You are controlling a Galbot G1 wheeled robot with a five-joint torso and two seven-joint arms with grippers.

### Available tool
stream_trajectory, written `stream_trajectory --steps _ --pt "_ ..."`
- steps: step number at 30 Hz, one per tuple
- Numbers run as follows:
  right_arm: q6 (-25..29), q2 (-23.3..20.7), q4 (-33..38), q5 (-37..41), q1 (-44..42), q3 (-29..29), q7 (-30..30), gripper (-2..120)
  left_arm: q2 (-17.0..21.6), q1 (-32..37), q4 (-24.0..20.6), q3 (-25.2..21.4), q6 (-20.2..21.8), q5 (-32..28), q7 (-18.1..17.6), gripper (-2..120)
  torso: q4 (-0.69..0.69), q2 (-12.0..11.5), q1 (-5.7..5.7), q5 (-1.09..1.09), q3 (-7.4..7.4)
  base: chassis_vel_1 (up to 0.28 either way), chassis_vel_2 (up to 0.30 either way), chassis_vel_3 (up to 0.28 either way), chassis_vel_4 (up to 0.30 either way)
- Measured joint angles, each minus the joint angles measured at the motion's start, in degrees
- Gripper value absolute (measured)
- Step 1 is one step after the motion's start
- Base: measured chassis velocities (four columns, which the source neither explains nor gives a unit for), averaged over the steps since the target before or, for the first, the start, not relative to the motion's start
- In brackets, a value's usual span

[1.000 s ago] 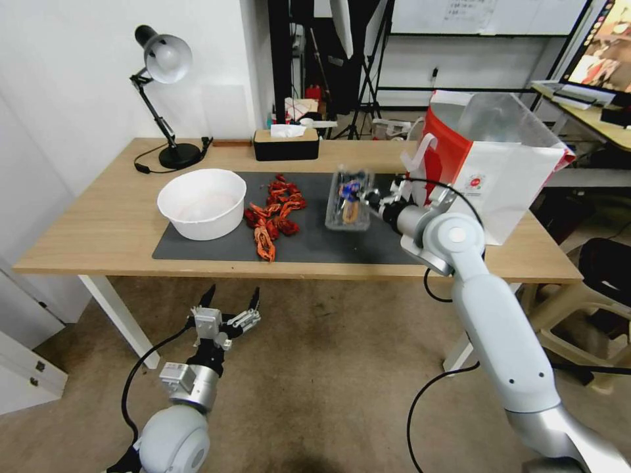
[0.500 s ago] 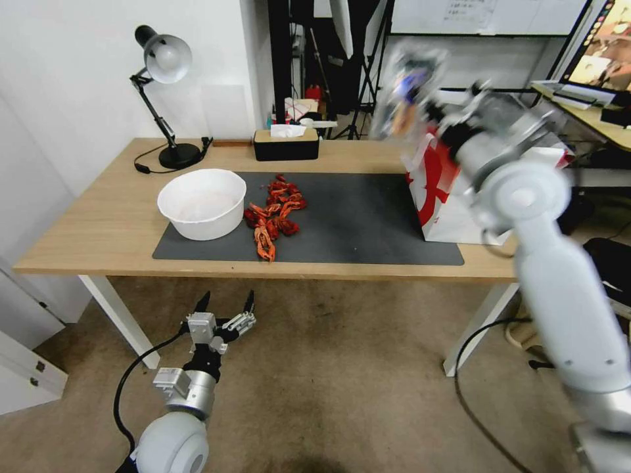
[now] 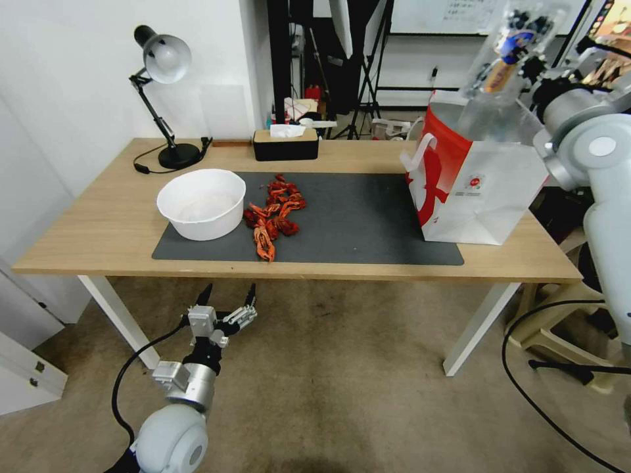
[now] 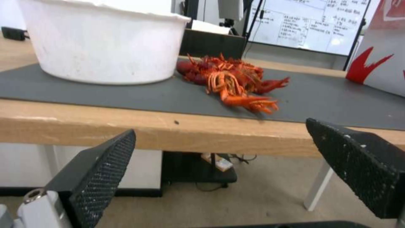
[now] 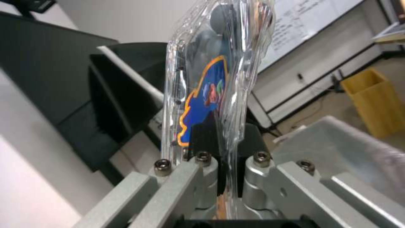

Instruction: Close the takeout container lid, then place the container into the takeout bag.

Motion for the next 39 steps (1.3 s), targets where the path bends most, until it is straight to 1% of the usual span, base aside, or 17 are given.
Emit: stream_trajectory --steps 8,11,14,15,18,19,22,23,25,26,28,29,32,33,36,37,39 --pt "-1.6 -0.2 -1.7 -0.7 -1.7 -0.2 0.1 2 0.0 0.8 0.0 0.2 0.1 -0.4 -0.3 100 0.0 0.0 0.0 -0.03 0.0 0.0 0.0 0.0 0.0" --pt "-2.2 0.4 -1.5 -0.7 -3.0 -0.3 0.7 11 -0.2 1.5 -0.3 -0.1 0.1 -0.2 -0.6 100 0.0 0.0 0.0 0.01 0.0 0.0 0.0 0.0 0.0" --pt "-2.6 1.4 -1.3 -0.7 -4.4 -0.4 1.1 25 -0.3 2.7 -1.3 -0.5 0.5 0.2 -0.8 100 0.01 0.0 0.0 0.0 0.0 0.0 0.0 0.0 0.0" --pt "-2.6 1.4 -1.3 -0.7 -4.4 -0.4 1.1 25 -0.3 2.7 -1.3 -0.5 0.5 0.2 -0.8 100 0.01 0.0 0.0 0.0 0.0 0.0 0.0 0.0 0.0" --pt "-2.9 2.4 -0.8 -1.0 -5.6 -0.4 1.3 41 -0.2 3.7 -2.0 -1.1 0.8 0.5 -0.8 100 0.01 0.0 0.0 -0.01 0.0 0.0 0.0 0.0 0.0" --pt "-2.9 2.4 -0.8 -1.0 -5.6 -0.4 1.3 41 -0.2 3.7 -2.0 -1.1 0.8 0.5 -0.8 100 0.01 0.0 0.0 -0.01 0.0 0.0 0.0 0.0 0.0" --pt "-3.0 2.6 -0.4 -1.6 -6.1 -0.4 1.5 54 0.1 4.4 -2.6 -1.8 1.0 0.5 -0.8 100 0.0 0.0 0.0 -0.02 0.0 0.0 0.0 0.0 0.0" --pt "-3.0 2.6 -0.4 -1.6 -6.1 -0.4 1.5 54 0.1 4.4 -2.6 -1.8 1.0 0.5 -0.8 100 0.0 0.0 0.0 -0.02 0.0 0.0 0.0 0.0 0.0" --pt "-3.0 2.7 0.3 -1.9 -6.4 -0.4 1.4 66 0.1 5.2 -3.1 -2.3 1.1 0.4 -0.8 100 0.0 0.0 0.0 -0.02 0.0 0.0 0.0 0.0 0.0" --pt "-3.0 2.7 0.3 -1.9 -6.4 -0.4 1.4 66 0.1 5.2 -3.1 -2.3 1.1 0.4 -0.8 100 0.0 0.0 0.0 -0.02 0.0 0.0 0.0 0.0 0.0" --pt "-2.8 2.7 2.2 -2.0 -7.1 -0.3 0.8 78 0.0 5.6 -3.6 -2.8 1.3 0.3 -0.8 100 0.0 0.0 0.0 -0.01 -0.01 0.0 0.0 0.0 0.0" --pt "-2.8 2.7 2.2 -2.0 -7.1 -0.3 0.8 78 0.0 5.6 -3.6 -2.8 1.3 0.3 -0.8 100 0.0 0.0 0.0 -0.01 -0.01 0.0 0.0 0.0 0.0" --pt "-1.7 1.7 7.2 -2.4 -9.1 -0.5 -0.4 92 -0.2 6.1 -4.1 -3.1 1.3 0.3 -0.4 100 0.01 0.0 0.0 -0.03 -0.01 0.0 0.0 0.0 0.0" --pt "-1.7 1.7 7.2 -2.4 -9.1 -0.5 -0.4 92 -0.2 6.1 -4.1 -3.1 1.3 0.3 -0.4 100 0.01 0.0 0.0 -0.03 -0.01 0.0 0.0 0.0 0.0" --pt "-0.1 -0.5 13.5 -5.7 -12.6 -1.0 -3.5 104 -0.7 6.2 -4.3 -3.2 1.3 0.4 -0.1 100 0.0 0.0 0.0 -0.02 -0.01 0.0 0.0 0.0 0.0" --pt "-0.1 -0.5 13.5 -5.7 -12.6 -1.0 -3.5 104 -0.7 6.2 -4.3 -3.2 1.3 0.4 -0.1 100 0.0 0.0 0.0 -0.02 -0.01 0.0 0.0 0.0 0.0" --pt "1.4 -1.7 18.0 -8.0 -16.2 -1.0 -6.5 109 -1.3 6.3 -4.3 -3.3 1.2 0.4 0.5 100 0.0 0.0 0.0 -0.03 -0.01 0.0 0.0 0.0 0.0"
